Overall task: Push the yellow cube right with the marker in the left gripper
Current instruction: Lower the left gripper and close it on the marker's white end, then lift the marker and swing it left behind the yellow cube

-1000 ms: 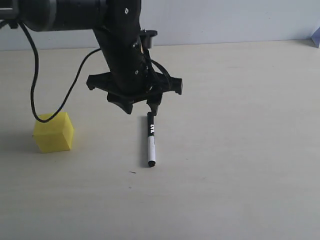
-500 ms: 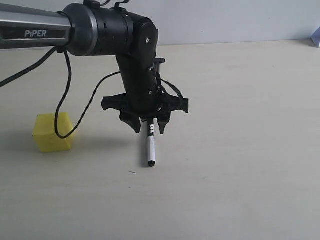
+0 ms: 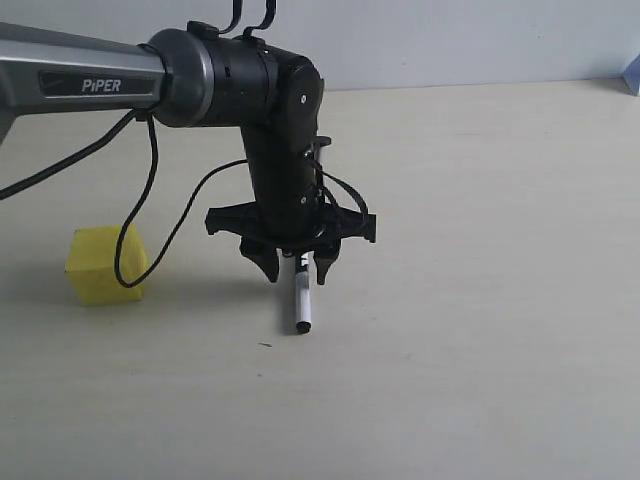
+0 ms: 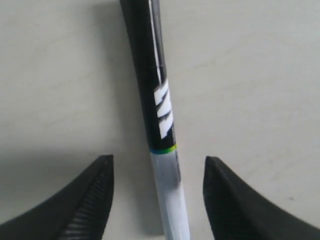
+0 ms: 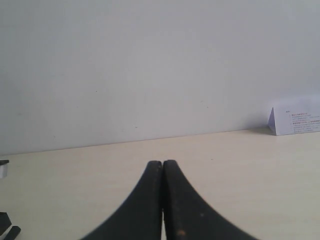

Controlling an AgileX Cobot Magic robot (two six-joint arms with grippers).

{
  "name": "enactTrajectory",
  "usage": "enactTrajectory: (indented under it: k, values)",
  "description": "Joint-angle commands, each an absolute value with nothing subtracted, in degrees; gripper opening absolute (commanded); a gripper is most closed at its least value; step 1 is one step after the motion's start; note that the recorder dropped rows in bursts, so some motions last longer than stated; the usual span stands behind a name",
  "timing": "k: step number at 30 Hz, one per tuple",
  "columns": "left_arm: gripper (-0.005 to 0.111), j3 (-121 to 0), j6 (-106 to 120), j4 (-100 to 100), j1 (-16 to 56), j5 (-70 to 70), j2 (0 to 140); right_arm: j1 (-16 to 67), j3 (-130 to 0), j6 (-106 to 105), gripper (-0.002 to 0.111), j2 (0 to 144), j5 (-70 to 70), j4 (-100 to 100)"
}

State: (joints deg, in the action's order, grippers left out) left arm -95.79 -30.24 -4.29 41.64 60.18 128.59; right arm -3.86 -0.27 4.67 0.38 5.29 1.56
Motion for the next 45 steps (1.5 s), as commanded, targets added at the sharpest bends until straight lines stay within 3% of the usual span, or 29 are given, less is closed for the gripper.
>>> enactTrajectory:
  k: [1, 17, 20, 25, 28, 45]
  values:
    - [0.054, -96.31, -30.11, -5.05, 41.88, 62.12, 128.71, -3.70, 0.00, 4.56, 0.000, 0.00, 5.01, 1.54]
    - [0.054, -96.31, -30.69, -5.27, 42.57, 61.59, 129.99, -3.70, 0.00, 4.56, 0.000, 0.00, 5.01, 1.54]
    - [0.044, -96.31, -30.69, -5.27, 42.57, 61.59, 129.99, -3.70, 0.00, 4.56, 0.000, 0.00, 5.01, 1.54]
    - [0.012, -96.31, -30.69, -5.27, 42.65, 61.05, 129.99, -3.70, 0.00, 4.56, 0.000, 0.00, 5.01, 1.54]
    - [0.002, -96.31, -30.46, -5.12, 42.69, 60.96, 129.99, -3.70, 0.00, 4.56, 0.000, 0.00, 5.01, 1.54]
    - [0.000, -98.12, -11.26, -3.74, 42.60, 61.59, 120.09, -3.70, 0.00, 4.56, 0.000, 0.00, 5.01, 1.54]
